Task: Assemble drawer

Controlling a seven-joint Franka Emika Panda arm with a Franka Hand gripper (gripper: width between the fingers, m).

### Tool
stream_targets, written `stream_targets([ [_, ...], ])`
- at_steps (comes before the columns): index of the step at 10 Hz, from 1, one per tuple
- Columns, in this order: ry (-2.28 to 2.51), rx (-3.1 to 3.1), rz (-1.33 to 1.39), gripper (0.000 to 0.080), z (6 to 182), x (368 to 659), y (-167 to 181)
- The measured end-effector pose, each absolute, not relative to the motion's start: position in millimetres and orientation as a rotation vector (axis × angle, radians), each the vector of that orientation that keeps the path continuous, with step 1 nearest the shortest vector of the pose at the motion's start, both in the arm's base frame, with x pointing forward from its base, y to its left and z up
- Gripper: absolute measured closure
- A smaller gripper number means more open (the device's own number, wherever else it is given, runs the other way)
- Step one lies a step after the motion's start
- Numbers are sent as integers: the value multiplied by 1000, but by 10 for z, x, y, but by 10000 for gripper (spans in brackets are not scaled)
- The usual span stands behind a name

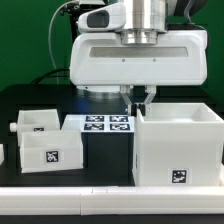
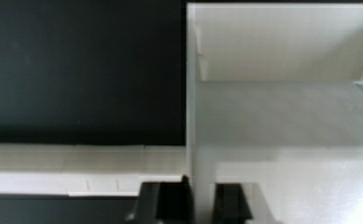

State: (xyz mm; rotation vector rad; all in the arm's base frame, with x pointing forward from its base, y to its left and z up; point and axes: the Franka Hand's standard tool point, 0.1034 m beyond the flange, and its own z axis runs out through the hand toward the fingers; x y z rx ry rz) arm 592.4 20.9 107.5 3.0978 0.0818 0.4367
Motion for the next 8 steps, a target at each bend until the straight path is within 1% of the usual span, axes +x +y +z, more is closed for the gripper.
stream_targets([
  [3, -149, 3123, 439, 764, 1076, 5922, 229],
  [5, -155, 3125, 431, 763, 1083, 5919, 214],
  [7, -86, 3109, 438, 761, 1109, 5975, -7],
  [8, -19, 3102, 438, 761, 1104, 5971, -50],
])
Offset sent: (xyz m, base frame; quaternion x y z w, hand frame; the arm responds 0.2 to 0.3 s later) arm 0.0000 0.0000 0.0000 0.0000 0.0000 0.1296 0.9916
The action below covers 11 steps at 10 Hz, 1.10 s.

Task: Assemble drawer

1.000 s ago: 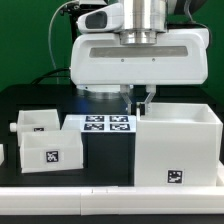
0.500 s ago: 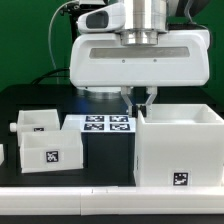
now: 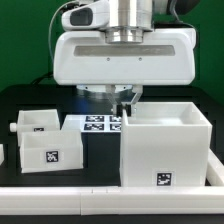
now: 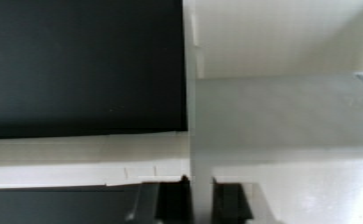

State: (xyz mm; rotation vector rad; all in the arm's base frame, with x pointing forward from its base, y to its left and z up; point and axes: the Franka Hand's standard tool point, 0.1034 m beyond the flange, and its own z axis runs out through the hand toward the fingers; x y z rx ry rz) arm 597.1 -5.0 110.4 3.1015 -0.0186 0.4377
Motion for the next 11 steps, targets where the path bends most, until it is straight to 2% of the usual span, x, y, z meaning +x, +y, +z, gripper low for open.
stream_targets([
  [6, 456, 3021, 421, 761, 1104, 5971, -84],
  [8, 916, 2859, 390, 759, 1135, 6023, -184],
  [11, 1340, 2642, 342, 756, 1193, 6183, 37],
])
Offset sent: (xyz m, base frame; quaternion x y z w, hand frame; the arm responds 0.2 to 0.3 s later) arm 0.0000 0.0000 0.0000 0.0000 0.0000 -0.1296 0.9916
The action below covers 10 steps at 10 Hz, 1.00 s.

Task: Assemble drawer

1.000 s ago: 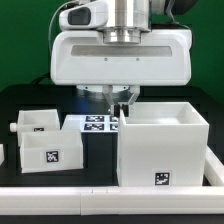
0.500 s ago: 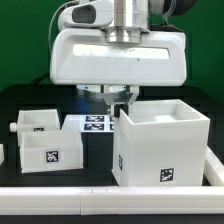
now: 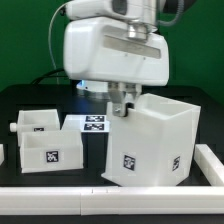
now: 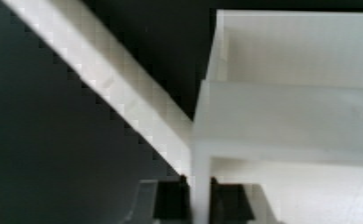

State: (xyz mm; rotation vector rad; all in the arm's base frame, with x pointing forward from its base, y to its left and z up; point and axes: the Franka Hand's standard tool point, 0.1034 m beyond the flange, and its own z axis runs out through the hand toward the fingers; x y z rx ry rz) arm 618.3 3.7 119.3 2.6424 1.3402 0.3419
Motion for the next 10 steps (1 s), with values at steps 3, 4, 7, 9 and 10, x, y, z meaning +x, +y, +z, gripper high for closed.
stream_targets([
  [3, 1603, 2447, 318, 755, 1193, 6207, 23],
  [4, 1751, 2299, 339, 755, 1200, 6286, 118],
  [7, 2025, 2059, 278, 751, 1187, 6503, 265],
  [9, 2021, 2062, 274, 751, 1183, 6497, 248],
  [10, 2021, 2062, 274, 751, 1183, 6497, 246],
])
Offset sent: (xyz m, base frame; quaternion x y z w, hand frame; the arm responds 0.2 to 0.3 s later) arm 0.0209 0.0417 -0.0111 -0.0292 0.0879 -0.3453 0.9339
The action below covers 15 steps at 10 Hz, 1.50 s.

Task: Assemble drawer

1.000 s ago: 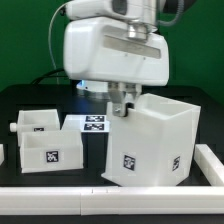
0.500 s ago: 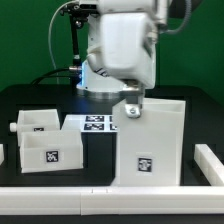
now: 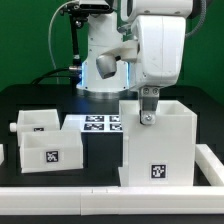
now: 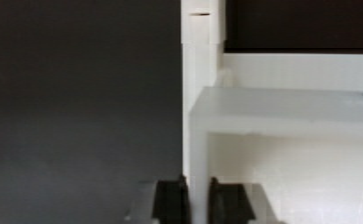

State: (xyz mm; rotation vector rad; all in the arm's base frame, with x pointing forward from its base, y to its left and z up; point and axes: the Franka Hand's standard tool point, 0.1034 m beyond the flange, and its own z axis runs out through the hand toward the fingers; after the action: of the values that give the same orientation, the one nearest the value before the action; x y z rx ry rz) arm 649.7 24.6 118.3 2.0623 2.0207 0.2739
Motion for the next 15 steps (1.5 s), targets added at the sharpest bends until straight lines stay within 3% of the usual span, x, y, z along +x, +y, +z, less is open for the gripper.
stream_targets([
  [2, 2016, 2067, 275, 751, 1183, 6497, 248],
  [6, 2010, 2051, 323, 747, 1149, 6544, 640],
  [11, 2009, 2046, 331, 744, 1139, 6560, 657],
  [12, 2008, 2048, 331, 677, 1135, 6559, 651],
  [13, 2005, 2050, 331, 677, 1135, 6559, 647],
  [15, 1938, 2103, 368, 292, 1275, 6595, 696],
])
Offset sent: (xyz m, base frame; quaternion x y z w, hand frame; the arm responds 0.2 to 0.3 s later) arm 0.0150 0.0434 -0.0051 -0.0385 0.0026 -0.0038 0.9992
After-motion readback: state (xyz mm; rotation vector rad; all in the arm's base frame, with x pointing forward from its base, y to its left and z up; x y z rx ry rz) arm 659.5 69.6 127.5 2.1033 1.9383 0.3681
